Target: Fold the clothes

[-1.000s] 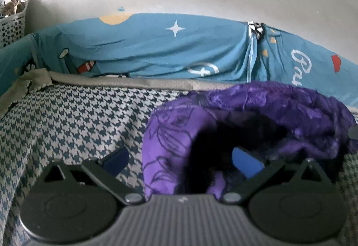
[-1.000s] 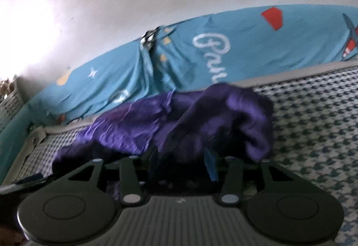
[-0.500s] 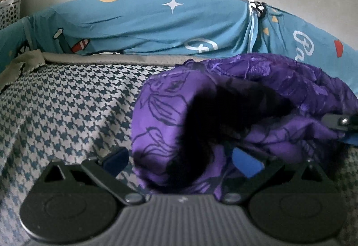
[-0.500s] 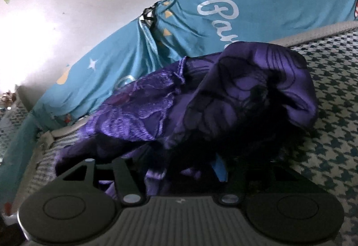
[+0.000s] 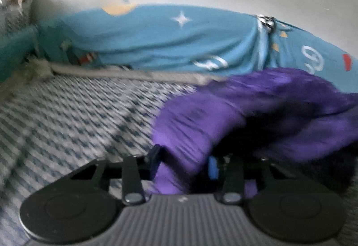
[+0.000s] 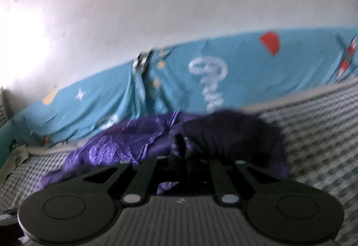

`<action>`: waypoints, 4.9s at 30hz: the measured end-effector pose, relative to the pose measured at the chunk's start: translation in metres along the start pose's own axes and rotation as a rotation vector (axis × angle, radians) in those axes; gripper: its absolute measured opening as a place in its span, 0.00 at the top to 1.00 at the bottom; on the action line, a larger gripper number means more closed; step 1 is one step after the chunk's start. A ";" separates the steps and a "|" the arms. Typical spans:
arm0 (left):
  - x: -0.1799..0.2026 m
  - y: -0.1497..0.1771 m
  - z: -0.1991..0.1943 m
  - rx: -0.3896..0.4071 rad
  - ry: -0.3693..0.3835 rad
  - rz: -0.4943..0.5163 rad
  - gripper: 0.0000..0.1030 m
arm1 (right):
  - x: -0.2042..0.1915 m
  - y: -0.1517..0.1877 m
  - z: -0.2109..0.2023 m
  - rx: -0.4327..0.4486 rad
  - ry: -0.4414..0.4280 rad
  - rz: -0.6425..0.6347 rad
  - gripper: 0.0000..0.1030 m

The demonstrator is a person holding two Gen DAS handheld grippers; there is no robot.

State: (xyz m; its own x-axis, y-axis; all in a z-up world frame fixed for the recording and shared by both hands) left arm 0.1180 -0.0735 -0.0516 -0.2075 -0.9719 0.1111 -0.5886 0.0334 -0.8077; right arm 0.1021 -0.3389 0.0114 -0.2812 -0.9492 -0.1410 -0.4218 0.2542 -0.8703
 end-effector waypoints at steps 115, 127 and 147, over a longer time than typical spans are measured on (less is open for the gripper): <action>-0.004 -0.051 0.063 -0.212 0.488 0.043 0.02 | -0.048 0.011 0.071 -0.124 -0.269 -0.336 0.83; 0.002 -0.059 0.054 -0.203 0.480 0.037 0.36 | -0.049 -0.005 0.054 -0.036 -0.242 -0.357 0.84; 0.012 -0.048 0.006 -0.253 0.519 0.226 0.43 | -0.041 0.004 -0.010 0.017 -0.359 -0.519 0.83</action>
State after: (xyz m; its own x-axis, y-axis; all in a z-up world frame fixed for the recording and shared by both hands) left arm 0.1484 -0.0878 -0.0149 -0.6641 -0.6966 0.2715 -0.6394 0.3411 -0.6890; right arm 0.1035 -0.2977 0.0180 0.2641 -0.9520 0.1546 -0.4114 -0.2562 -0.8747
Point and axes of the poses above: each gripper's, at about its wrist camera, not at the fingertips, and z roughly the way its jaws point, x to its right, y to its underside, the point moved 4 cm from there along z, roughly the way its jaws point, and after that the axes turned 11 degrees about y, right-handed, at the moved point
